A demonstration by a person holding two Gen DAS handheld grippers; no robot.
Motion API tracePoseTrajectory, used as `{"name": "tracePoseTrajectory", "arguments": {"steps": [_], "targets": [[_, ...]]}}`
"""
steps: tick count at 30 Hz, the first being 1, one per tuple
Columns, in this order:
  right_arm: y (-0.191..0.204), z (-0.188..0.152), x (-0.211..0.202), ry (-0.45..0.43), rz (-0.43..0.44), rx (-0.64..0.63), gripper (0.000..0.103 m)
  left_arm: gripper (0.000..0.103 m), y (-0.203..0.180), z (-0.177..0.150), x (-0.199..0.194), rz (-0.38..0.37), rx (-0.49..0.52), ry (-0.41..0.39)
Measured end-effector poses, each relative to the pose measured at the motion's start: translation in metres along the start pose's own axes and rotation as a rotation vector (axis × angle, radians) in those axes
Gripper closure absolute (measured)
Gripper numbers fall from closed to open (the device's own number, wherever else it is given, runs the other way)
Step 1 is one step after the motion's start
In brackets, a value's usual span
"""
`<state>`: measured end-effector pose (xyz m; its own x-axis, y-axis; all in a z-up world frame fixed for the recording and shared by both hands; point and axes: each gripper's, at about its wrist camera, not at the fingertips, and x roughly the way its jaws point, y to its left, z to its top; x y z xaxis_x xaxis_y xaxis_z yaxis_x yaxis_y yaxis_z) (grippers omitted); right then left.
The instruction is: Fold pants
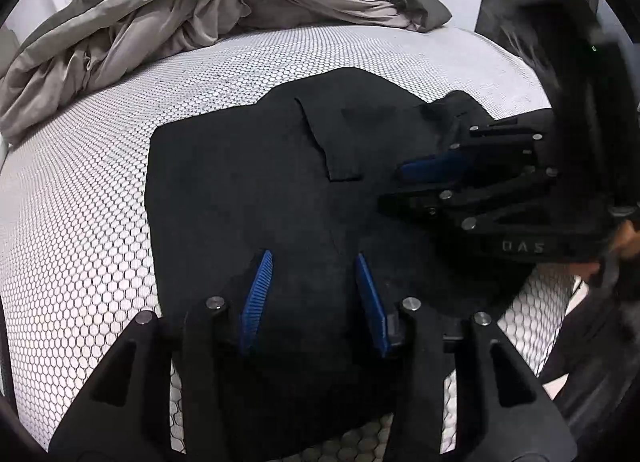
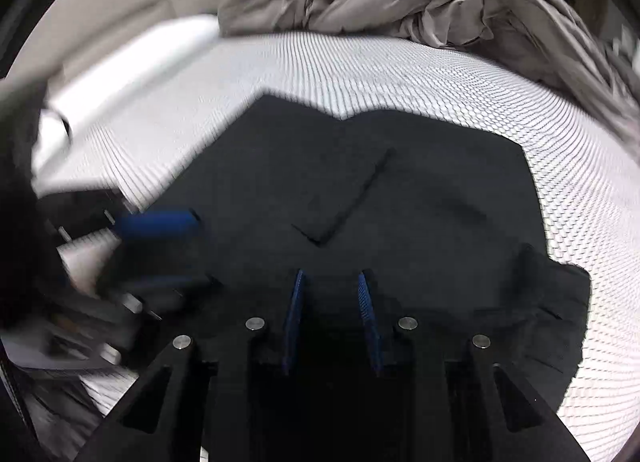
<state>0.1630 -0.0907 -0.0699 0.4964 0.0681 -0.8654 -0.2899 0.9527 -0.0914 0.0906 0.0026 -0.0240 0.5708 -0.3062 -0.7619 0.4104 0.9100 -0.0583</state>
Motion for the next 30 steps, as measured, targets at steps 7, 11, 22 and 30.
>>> {"name": "tracePoseTrajectory", "arguments": {"steps": [7, 11, 22, 30], "targets": [[-0.061, -0.043, -0.045, -0.045, 0.002, 0.118, 0.079, 0.062, 0.029, -0.017, -0.029, 0.001, -0.084, -0.037], [-0.02, -0.038, -0.064, -0.107, 0.032, 0.052, 0.078, 0.062, 0.001, -0.009, -0.039, -0.085, -0.016, -0.095], [-0.06, -0.083, -0.095, -0.08, 0.143, 0.083, 0.078, 0.056, 0.005, -0.046, -0.055, -0.107, 0.14, 0.011], [-0.143, -0.102, -0.114, -0.175, 0.23, 0.451, 0.041, 0.035, 0.089, -0.034, -0.07, -0.101, -0.273, -0.11]]}}
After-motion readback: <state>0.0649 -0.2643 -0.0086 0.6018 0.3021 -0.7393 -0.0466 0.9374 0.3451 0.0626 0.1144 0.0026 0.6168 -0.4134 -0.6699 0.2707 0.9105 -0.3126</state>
